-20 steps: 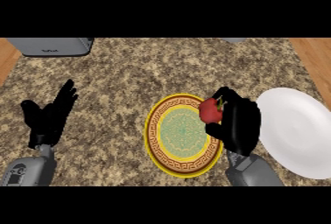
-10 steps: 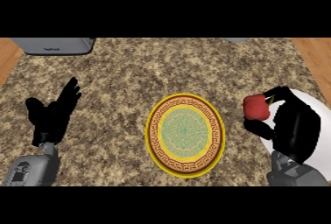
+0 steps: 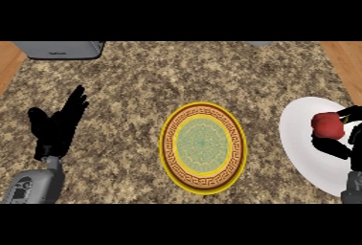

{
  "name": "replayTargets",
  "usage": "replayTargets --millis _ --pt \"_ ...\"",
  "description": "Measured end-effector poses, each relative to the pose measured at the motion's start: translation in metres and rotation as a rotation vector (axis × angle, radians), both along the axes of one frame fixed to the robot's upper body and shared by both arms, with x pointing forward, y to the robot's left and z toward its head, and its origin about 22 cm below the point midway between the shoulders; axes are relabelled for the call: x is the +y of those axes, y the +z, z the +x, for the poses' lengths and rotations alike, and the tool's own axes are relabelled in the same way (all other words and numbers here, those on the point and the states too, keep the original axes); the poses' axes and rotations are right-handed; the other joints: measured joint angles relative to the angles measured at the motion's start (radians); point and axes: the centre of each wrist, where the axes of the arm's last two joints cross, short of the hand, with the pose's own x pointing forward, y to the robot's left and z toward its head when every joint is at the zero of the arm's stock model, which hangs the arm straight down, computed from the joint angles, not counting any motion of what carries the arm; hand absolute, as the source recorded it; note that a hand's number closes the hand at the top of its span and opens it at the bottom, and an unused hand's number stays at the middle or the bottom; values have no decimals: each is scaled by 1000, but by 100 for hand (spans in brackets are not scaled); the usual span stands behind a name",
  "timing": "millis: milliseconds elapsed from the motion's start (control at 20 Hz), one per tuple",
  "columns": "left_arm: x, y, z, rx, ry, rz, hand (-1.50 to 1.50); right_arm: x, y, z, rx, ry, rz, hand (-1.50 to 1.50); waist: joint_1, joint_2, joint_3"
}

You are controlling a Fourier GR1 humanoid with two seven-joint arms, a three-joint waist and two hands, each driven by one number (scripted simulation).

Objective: Pick the bell pepper from the plate and place it in the plate

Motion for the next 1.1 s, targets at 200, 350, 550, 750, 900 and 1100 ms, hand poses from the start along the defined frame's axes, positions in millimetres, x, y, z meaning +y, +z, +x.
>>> replayTargets --millis 200,350,550,750,900,1100 --pt "-5 0 0 0 -8 -9 0 -34 -19 2 122 13 11 150 4 1 0" --pt "-2 0 -4 -8 -9 -9 0 -52 -30 1 163 26 131 -150 6 1 1" --pt "-3 0 -6 -5 -10 -9 0 -74 -41 6 202 101 181 -150 7 1 1" --pt "-1 1 -9 -3 -8 -7 0 -87 -43 2 118 165 157 -150 4 0 1" --pt "1 -2 -8 1 2 -6 0 -84 -34 1 -14 240 154 -150 -3 -1 0" --pt "5 -2 -9 5 9 -6 0 -76 -14 0 -190 351 217 -150 -8 -4 0"
